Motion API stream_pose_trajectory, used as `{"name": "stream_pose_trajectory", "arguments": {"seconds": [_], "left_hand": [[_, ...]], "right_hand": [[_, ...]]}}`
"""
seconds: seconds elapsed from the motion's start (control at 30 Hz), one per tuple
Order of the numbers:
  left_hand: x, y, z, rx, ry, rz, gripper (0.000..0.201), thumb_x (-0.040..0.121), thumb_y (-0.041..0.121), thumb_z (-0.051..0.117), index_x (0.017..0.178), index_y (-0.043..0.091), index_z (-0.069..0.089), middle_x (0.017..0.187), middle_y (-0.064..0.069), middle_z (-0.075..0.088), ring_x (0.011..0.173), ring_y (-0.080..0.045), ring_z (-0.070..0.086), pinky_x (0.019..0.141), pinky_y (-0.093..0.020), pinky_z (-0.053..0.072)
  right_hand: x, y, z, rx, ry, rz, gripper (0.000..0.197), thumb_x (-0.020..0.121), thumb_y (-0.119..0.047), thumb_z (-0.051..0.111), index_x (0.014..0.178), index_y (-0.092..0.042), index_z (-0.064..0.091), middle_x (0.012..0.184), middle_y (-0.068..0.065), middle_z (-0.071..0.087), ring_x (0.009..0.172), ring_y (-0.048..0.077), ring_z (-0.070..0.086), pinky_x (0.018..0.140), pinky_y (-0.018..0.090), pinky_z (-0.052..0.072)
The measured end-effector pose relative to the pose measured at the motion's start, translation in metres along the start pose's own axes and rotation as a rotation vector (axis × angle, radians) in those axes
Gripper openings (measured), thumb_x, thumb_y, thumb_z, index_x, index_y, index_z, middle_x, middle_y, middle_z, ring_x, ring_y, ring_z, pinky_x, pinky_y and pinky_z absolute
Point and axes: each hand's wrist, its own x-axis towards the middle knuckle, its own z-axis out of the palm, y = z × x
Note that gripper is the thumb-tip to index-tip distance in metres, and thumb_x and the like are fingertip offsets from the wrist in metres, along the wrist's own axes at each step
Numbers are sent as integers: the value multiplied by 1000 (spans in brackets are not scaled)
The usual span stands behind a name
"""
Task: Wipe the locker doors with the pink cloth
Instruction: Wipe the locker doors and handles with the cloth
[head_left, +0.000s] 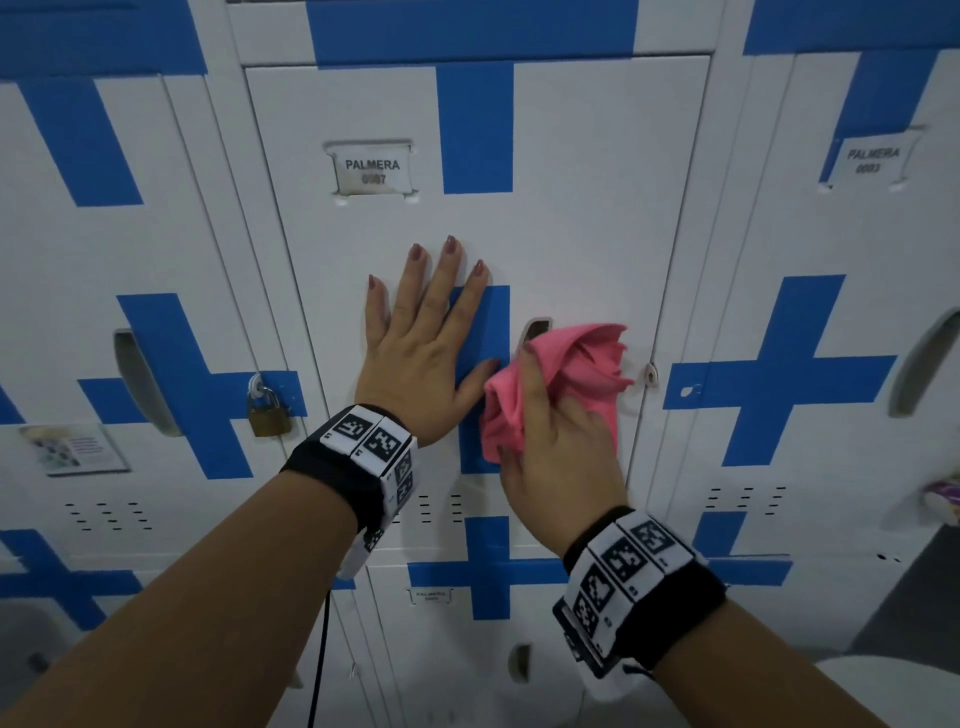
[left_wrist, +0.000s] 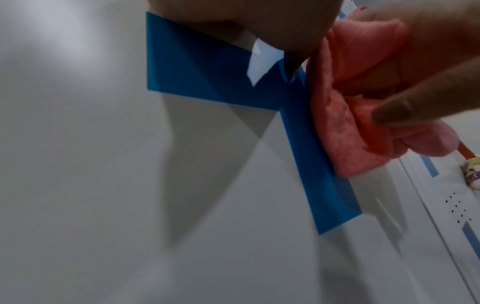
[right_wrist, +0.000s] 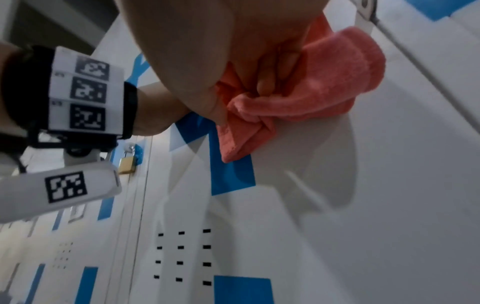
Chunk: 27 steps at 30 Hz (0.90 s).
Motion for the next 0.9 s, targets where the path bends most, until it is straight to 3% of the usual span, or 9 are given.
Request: {"name": "stream_pose_trajectory", "arguments": {"seconds": [0.1,0.2,0.37,0.5,0.67,0.83,0.9], "left_hand": [[0,1,-2,4,-11,1,80,89,58,40,151,22,4,158,-5,-4,143,-21,-16,113,-52,-10],[0,0,-2,0,-15,3,80,89,57,41,151,22,3,158,-4,-5,143,-20,-18,113,-53,-9],[0,-1,-2,15,-26,6,80,89,55,40,151,22,0,158,-4,-6,143,-21,-17,113,-54,-8],[0,-1,-3,5,-26,13,80,88,49,44,151,23,1,158,-5,-6,143,-23,-16,113,-55,-7],[0,-2,-2,20,-29,15,80,89,53,40,151,22,0,156,0,-12,143,-23,-16,113,-55,-7],[-1,-2,-2,22,-32,16,80,89,54,40,151,22,1,156,0,-12,143,-22,-16,113,-55,-7],[-1,-2,-1,22,-28,16,80,89,54,41,151,22,1,158,-2,-9,144,-23,-15,113,-55,-7]], "right_hand": [[-3,9,3,-148,-32,-90,82,82,-24,60,150,-7,17,121,16,60,105,29,58,97,39,40],[1,13,-1,-216,-75,-110,77,84,-28,57,149,-7,21,105,10,68,98,28,60,98,43,37],[10,7,-16,-458,-215,-212,78,78,-20,51,148,-6,20,75,9,65,72,27,54,74,40,41],[21,4,-29,-601,-273,-313,75,82,-23,38,149,-6,10,83,6,61,79,25,51,76,40,38],[18,8,-25,-591,-313,-339,76,83,-20,39,149,-4,4,82,6,59,79,25,51,80,39,39],[21,19,-23,-491,-273,-385,87,69,-18,64,146,-3,25,71,6,59,67,24,52,70,37,43],[25,23,-22,-437,-234,-396,85,67,-15,65,143,-2,31,69,5,58,65,24,53,66,36,44]]}}
